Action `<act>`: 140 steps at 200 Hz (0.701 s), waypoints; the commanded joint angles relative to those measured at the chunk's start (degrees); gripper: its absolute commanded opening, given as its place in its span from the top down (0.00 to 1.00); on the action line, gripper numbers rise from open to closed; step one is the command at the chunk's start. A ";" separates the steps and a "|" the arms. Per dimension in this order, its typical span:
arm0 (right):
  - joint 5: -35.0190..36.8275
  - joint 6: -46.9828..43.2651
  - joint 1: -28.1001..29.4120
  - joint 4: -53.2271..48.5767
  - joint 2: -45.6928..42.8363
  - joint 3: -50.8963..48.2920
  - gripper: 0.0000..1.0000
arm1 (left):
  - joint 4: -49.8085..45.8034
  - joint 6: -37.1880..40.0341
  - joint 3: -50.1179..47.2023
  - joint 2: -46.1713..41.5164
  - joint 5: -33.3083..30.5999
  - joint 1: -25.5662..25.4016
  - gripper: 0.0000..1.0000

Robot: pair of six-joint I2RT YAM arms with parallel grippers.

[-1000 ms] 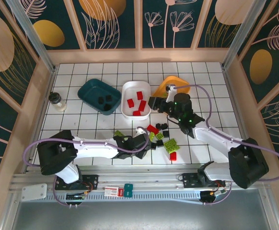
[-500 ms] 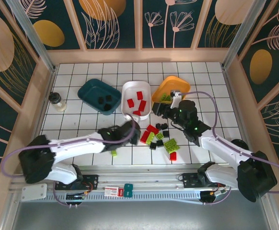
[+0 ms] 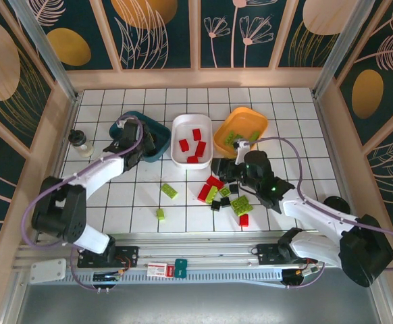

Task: Sort the legos into containers by color
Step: Place the lego in the container.

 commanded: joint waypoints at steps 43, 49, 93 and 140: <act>5.23 -1.25 6.26 -9.12 -2.67 -2.46 0.36 | 0.15 -1.51 13.05 8.92 5.50 3.87 0.68; 4.70 -1.57 6.90 -9.21 -2.16 -2.44 0.36 | 0.11 -1.51 13.59 8.93 5.84 3.85 0.63; 3.11 -5.82 15.78 -8.56 7.32 2.78 0.33 | 2.44 -2.23 11.06 1.38 11.30 3.86 0.24; 3.26 -8.36 26.94 -3.26 25.81 14.53 0.29 | 5.30 -5.75 -1.17 -16.42 18.07 3.81 0.01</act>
